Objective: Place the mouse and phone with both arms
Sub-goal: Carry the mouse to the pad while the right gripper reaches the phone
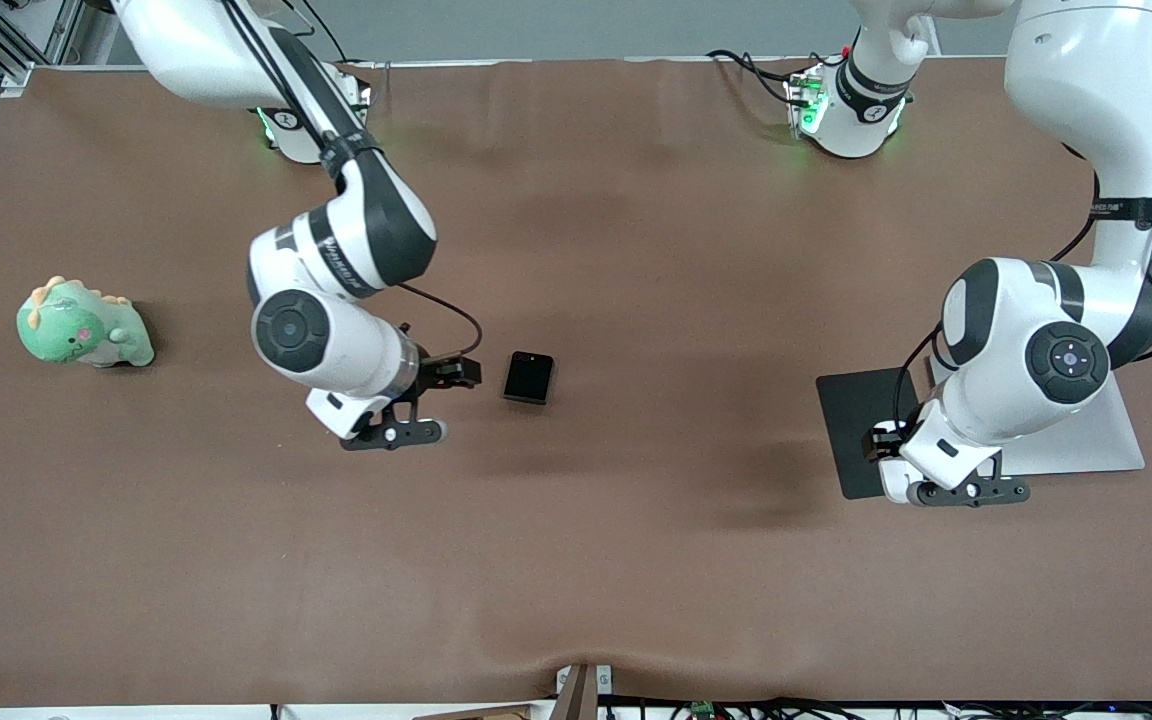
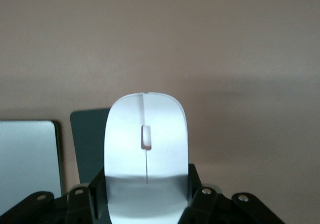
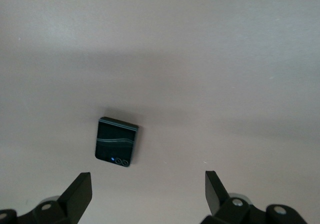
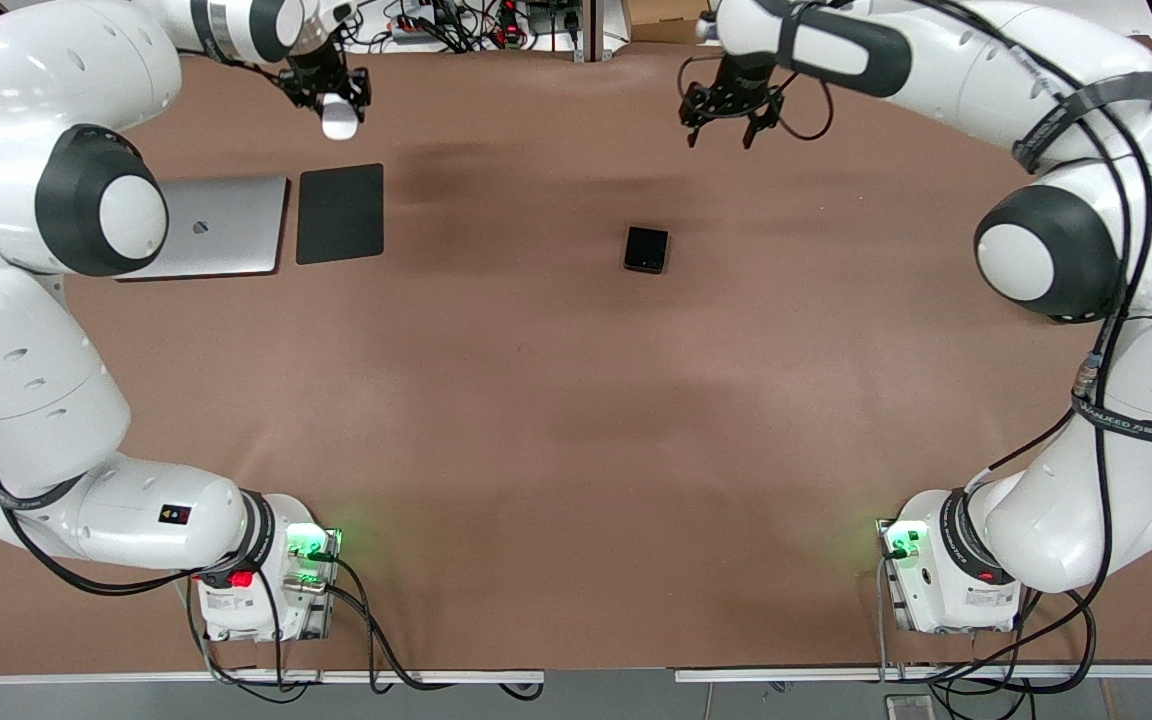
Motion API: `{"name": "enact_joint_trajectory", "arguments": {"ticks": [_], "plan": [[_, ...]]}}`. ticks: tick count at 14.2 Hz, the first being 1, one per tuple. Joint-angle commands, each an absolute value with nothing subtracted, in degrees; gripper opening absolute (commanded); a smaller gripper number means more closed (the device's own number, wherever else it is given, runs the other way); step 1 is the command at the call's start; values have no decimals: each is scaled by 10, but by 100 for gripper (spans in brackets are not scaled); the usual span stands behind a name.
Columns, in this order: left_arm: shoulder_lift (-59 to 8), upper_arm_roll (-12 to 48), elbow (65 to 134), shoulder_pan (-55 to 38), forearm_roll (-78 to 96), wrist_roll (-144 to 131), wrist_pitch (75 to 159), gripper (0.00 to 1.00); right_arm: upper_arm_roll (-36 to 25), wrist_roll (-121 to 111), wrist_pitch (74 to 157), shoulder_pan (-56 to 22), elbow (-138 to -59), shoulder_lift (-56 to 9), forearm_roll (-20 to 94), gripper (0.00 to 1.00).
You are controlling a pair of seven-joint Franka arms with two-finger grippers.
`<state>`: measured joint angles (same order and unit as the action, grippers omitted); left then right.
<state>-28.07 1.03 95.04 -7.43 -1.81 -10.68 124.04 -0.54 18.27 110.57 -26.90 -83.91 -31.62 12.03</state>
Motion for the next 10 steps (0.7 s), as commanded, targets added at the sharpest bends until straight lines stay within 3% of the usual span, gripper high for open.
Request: {"name": "enact_joint_trajectory", "arguments": {"ticks": [1, 5, 10], "plan": [[-272, 15, 1017, -65, -31, -108, 1290, 34, -11, 228, 1145, -303, -835, -348, 126, 100], [-274, 14, 1105, -55, -31, -111, 1405, 33, -12, 270, 1193, -332, -836, -382, 118, 100], [-306, 13, 1121, -54, -35, -106, 1454, 32, -14, 280, 1255, -349, -875, -401, 117, 100]]}}
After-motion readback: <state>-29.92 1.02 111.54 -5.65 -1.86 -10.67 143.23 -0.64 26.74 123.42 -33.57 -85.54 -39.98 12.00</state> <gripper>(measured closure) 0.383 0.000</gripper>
